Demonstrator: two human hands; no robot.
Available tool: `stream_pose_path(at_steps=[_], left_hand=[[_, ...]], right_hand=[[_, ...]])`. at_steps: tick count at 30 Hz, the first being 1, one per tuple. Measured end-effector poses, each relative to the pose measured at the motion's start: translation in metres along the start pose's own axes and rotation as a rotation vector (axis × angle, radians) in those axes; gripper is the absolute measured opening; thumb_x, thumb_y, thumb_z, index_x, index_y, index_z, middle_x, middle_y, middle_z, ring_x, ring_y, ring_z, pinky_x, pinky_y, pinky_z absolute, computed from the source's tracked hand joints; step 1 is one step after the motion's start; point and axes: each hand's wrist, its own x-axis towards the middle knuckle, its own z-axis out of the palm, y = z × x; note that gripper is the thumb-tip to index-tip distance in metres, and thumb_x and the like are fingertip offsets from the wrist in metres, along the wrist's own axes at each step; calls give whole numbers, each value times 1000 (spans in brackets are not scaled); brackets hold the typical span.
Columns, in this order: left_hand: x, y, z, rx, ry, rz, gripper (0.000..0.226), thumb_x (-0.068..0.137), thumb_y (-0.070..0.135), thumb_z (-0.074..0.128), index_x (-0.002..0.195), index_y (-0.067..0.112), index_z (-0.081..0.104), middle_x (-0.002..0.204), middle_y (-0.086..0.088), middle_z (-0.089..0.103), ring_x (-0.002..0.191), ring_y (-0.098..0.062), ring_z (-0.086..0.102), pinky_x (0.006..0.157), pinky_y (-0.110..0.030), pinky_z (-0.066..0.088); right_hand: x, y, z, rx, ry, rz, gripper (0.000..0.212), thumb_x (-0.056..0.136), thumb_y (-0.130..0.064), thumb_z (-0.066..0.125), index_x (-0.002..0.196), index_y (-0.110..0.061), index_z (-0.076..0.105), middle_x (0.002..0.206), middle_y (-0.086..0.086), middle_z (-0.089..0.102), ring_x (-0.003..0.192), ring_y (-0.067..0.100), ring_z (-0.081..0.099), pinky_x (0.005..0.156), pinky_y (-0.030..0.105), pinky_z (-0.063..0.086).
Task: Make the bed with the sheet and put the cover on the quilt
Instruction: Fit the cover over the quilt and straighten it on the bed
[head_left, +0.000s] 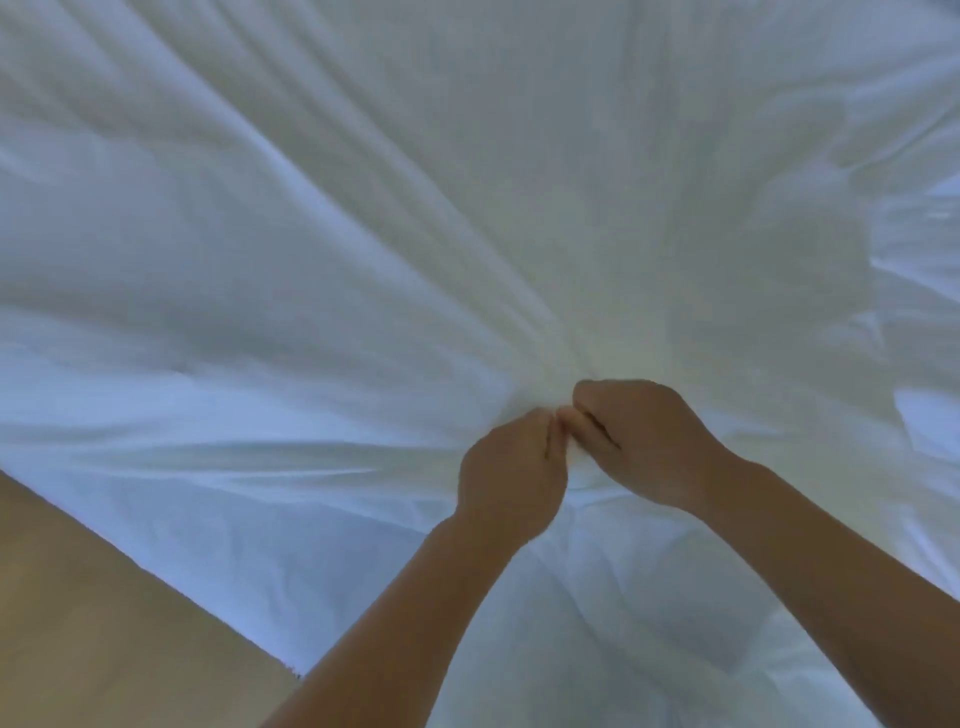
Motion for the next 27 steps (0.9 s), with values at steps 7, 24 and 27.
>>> stream_pose_path(at_steps=[7, 24, 27], left_hand=[[8, 10, -26, 259, -29, 17, 39, 91, 56, 43, 84, 18, 48, 81, -5, 57, 84, -26, 57, 71, -32, 39], [55, 64, 43, 605, 96, 681, 15, 70, 30, 75, 85, 27, 73, 93, 3, 66, 83, -24, 61, 73, -38, 46], [38, 88, 69, 667, -94, 818, 22, 80, 11, 52, 91, 22, 66, 96, 4, 59, 87, -21, 53, 71, -32, 33]], right_hand=[[-30, 57, 28, -86, 230, 178, 63, 77, -40, 55, 135, -18, 48, 133, 13, 55, 124, 31, 46, 100, 49, 35], [-137, 98, -7, -168, 310, 490, 45, 95, -46, 38, 61, -20, 25, 44, -3, 34, 36, 31, 51, 42, 31, 39], [-210, 93, -2, -36, 158, 829, 38, 88, -49, 30, 59, -26, 23, 48, -8, 31, 56, 36, 59, 54, 35, 39]])
